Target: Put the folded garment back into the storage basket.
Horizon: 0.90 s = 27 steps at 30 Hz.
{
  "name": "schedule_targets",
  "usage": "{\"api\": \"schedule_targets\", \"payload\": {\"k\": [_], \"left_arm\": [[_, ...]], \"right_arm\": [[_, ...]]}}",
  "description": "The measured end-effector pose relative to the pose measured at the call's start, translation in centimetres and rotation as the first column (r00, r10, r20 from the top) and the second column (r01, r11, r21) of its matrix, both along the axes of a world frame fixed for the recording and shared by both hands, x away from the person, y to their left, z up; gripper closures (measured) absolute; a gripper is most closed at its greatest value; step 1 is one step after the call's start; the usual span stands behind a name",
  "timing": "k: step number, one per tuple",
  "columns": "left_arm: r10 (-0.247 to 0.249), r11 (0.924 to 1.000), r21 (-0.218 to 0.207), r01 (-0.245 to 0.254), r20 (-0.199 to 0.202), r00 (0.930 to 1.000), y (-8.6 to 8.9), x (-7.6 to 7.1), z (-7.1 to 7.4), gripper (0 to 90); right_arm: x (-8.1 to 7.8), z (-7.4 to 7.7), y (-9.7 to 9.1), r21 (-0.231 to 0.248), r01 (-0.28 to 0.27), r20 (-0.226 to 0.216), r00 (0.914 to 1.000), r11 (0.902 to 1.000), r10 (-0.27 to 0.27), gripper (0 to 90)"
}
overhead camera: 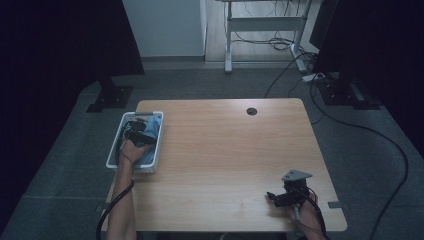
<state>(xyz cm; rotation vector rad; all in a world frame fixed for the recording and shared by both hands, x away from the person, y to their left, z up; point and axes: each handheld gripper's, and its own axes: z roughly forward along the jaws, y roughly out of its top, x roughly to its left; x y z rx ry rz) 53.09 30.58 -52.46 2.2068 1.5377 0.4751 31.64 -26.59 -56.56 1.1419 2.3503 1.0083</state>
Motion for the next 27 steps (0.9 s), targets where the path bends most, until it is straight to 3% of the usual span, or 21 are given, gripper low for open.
{"api": "schedule_targets", "payload": {"k": [5,14,20,27], "left_arm": [[-0.008,1.0000,0.004,0.008,0.022,0.9997,0.0,-0.4,1.4,6.4],[-0.032,0.9965,-0.074,0.038,0.085,0.9959,-0.2,-1.4,4.3,10.2],[-0.064,0.9938,-0.082,0.076,0.131,0.9893,-1.2,-2.2,5.9,10.2],[-0.075,0.9920,-0.089,0.089,0.155,0.9851,-1.8,-3.1,7.0,10.0]], "right_arm": [[0.0,0.0,0.0,0.000,0.000,0.000,1.0000,1.0000,0.000,0.0],[0.0,0.0,0.0,0.000,0.000,0.000,1.0000,1.0000,0.000,0.0],[0.0,0.0,0.0,0.000,0.000,0.000,1.0000,1.0000,0.000,0.0],[0.0,0.0,0.0,0.000,0.000,0.000,1.0000,1.0000,0.000,0.0]]}}
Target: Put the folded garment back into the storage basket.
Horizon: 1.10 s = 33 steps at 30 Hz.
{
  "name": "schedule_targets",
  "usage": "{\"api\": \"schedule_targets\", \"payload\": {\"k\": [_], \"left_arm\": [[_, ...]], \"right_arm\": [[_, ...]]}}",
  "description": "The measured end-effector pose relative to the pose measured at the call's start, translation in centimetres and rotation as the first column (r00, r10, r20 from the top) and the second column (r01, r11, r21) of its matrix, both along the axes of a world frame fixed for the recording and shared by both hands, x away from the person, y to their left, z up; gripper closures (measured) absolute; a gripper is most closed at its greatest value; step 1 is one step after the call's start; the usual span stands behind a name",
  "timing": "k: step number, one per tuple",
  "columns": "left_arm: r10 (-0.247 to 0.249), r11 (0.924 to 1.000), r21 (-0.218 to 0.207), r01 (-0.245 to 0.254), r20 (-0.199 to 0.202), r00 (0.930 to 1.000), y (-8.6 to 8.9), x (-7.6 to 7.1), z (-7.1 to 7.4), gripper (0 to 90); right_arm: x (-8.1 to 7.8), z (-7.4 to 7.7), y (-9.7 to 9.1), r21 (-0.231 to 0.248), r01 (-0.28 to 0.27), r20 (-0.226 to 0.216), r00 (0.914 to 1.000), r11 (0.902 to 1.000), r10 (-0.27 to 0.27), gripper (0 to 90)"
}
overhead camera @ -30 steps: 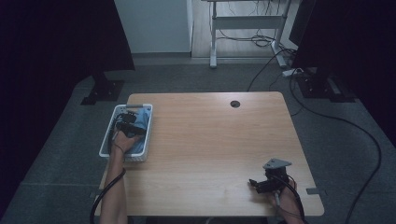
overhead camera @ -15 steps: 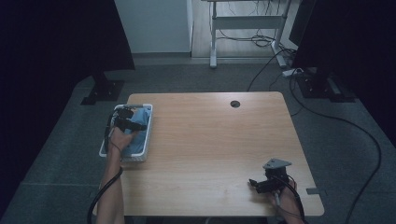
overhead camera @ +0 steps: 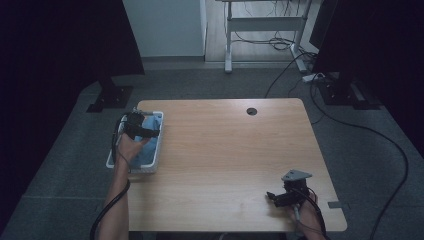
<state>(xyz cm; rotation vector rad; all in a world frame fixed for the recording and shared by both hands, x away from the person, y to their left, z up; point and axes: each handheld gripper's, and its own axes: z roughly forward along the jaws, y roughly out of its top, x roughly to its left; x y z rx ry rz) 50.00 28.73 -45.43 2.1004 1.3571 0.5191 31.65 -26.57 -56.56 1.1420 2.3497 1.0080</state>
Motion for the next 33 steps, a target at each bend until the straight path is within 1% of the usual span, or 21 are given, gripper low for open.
{"api": "schedule_targets", "payload": {"k": [5,11,14,17,21,25,29,33], "left_arm": [[-0.042,0.9986,-0.031,0.042,0.003,0.9991,-0.6,-0.8,0.7,10.0],[-0.073,0.9960,-0.050,0.075,0.023,0.9970,-1.8,-1.8,1.7,8.9],[-0.093,0.9944,-0.048,0.094,0.034,0.9951,-2.4,-2.3,2.0,7.8],[-0.113,0.9919,-0.053,0.116,0.045,0.9925,-3.1,-2.9,2.3,7.5],[-0.139,0.9891,-0.040,0.142,0.060,0.9884,-4.0,-3.7,2.5,6.7],[-0.158,0.9857,-0.047,0.162,0.074,0.9846,-4.9,-4.6,2.9,6.7],[-0.187,0.9806,-0.045,0.191,0.083,0.9789,-5.8,-5.5,3.2,6.7],[-0.204,0.9771,-0.044,0.208,0.091,0.9749,-6.6,-6.4,3.4,6.7]], "right_arm": [[0.0,0.0,0.0,0.000,0.000,0.000,1.0000,1.0000,0.000,0.0],[0.0,0.0,0.0,0.001,0.001,0.000,1.0000,1.0000,-0.001,0.0],[0.0,0.0,0.0,0.001,0.000,0.000,1.0000,1.0000,0.000,0.0],[0.0,0.0,0.0,0.001,0.000,0.000,1.0000,1.0000,0.000,0.0],[0.0,0.0,0.0,0.001,0.000,0.000,1.0000,1.0000,0.000,0.0],[0.0,0.0,0.0,0.001,0.000,0.000,1.0000,1.0000,0.000,0.0],[0.0,0.0,0.0,0.002,0.000,0.001,1.0000,1.0000,0.000,0.0],[0.0,0.0,0.0,0.002,-0.001,0.000,1.0000,1.0000,0.001,0.0]]}}
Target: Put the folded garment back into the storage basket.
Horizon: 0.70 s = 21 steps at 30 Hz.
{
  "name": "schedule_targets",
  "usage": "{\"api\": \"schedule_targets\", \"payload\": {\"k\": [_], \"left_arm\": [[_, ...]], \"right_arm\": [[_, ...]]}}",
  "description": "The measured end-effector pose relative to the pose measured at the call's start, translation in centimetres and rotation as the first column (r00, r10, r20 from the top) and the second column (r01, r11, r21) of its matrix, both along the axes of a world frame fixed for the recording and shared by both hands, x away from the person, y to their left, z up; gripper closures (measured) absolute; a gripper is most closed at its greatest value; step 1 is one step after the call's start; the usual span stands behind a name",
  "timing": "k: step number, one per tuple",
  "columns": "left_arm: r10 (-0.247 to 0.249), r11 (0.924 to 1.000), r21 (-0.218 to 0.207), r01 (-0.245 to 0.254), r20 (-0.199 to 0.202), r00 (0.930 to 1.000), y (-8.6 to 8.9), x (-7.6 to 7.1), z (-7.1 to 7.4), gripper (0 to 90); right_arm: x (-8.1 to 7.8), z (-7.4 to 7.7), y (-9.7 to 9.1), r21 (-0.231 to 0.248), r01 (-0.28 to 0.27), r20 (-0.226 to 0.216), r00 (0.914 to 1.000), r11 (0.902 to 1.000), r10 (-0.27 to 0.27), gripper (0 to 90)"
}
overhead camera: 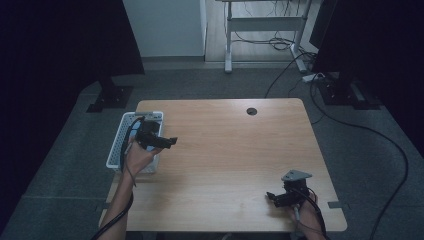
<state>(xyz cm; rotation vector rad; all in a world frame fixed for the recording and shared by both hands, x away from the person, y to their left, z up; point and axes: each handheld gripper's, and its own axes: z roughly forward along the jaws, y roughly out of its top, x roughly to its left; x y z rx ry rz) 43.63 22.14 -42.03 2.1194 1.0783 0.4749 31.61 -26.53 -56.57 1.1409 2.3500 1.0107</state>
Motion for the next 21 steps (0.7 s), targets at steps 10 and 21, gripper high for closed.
{"api": "schedule_targets", "payload": {"k": [10,21], "left_arm": [[-0.037,0.9992,-0.012,0.038,0.020,0.9991,-1.3,-1.9,-0.2,6.7],[-0.078,0.9966,-0.022,0.079,0.046,0.9959,-2.4,-3.7,-0.5,6.7]], "right_arm": [[0.0,0.0,0.0,0.000,-0.002,0.002,1.0000,1.0000,0.002,0.0],[0.0,0.0,0.0,0.000,-0.002,0.002,1.0000,1.0000,0.002,0.0]]}}
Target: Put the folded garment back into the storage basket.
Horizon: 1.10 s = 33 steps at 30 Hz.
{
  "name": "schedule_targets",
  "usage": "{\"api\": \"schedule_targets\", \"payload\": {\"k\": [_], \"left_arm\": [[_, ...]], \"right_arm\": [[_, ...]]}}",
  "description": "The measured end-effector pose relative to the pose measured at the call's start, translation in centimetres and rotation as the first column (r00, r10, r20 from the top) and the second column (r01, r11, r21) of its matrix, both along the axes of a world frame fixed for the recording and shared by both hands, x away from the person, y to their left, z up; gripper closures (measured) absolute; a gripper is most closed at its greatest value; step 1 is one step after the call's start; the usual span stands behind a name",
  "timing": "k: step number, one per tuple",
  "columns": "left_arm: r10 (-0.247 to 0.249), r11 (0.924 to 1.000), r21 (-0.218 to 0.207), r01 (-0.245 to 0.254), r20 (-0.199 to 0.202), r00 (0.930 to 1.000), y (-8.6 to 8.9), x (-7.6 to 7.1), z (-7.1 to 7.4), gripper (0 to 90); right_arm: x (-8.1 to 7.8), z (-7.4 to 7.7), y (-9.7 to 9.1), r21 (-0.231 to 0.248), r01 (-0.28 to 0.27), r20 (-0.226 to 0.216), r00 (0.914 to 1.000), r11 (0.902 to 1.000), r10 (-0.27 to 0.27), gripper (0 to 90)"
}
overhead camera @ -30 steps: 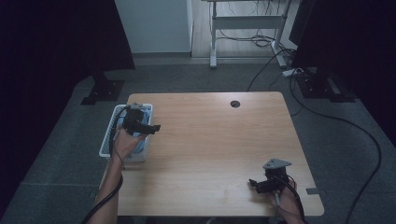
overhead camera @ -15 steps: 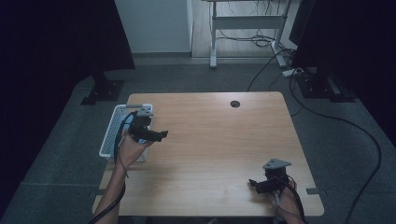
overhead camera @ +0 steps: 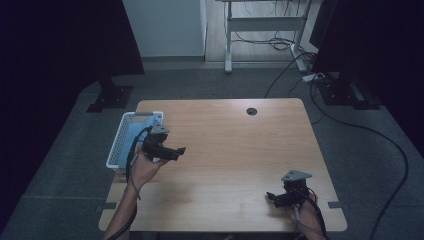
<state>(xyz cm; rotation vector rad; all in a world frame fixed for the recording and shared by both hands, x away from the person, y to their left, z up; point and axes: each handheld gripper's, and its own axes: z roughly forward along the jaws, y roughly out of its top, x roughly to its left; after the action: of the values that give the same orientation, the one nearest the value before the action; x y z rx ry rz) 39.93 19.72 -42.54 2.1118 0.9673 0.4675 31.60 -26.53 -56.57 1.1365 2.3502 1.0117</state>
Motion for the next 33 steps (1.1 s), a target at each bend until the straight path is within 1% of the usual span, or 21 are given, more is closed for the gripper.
{"api": "schedule_targets", "payload": {"k": [4,7,11,14,20,28,33], "left_arm": [[-0.017,0.9998,-0.012,0.017,0.007,0.9998,-0.5,-0.8,-0.1,6.8],[-0.038,0.9991,-0.020,0.038,0.010,0.9992,-1.0,-1.4,-0.4,6.8],[-0.051,0.9983,-0.028,0.051,0.011,0.9986,-1.3,-1.8,-0.8,6.9],[-0.064,0.9974,-0.034,0.064,0.012,0.9979,-1.7,-2.2,-1.4,7.0],[-0.079,0.9968,-0.009,0.079,0.021,0.9967,-2.5,-3.0,-2.5,7.0],[-0.095,0.9945,-0.041,0.096,0.016,0.9953,-3.0,-3.9,-4.1,7.2],[-0.097,0.9936,-0.055,0.098,0.023,0.9950,-3.0,-4.3,-5.0,7.2]], "right_arm": [[0.0,0.0,0.0,0.000,0.001,-0.001,1.0000,1.0000,-0.001,0.0],[0.0,0.0,0.0,0.001,0.000,-0.001,1.0000,1.0000,0.000,0.0],[0.0,0.0,0.0,0.000,0.000,-0.001,1.0000,1.0000,0.000,0.0],[0.0,0.0,0.0,0.000,-0.001,-0.001,1.0000,1.0000,0.001,0.0],[0.0,0.0,0.0,0.000,-0.001,-0.001,1.0000,1.0000,0.001,0.0],[0.0,0.0,0.0,0.000,-0.001,-0.001,1.0000,1.0000,0.001,0.0],[0.0,0.0,0.0,-0.001,-0.001,-0.001,1.0000,1.0000,0.001,0.0]]}}
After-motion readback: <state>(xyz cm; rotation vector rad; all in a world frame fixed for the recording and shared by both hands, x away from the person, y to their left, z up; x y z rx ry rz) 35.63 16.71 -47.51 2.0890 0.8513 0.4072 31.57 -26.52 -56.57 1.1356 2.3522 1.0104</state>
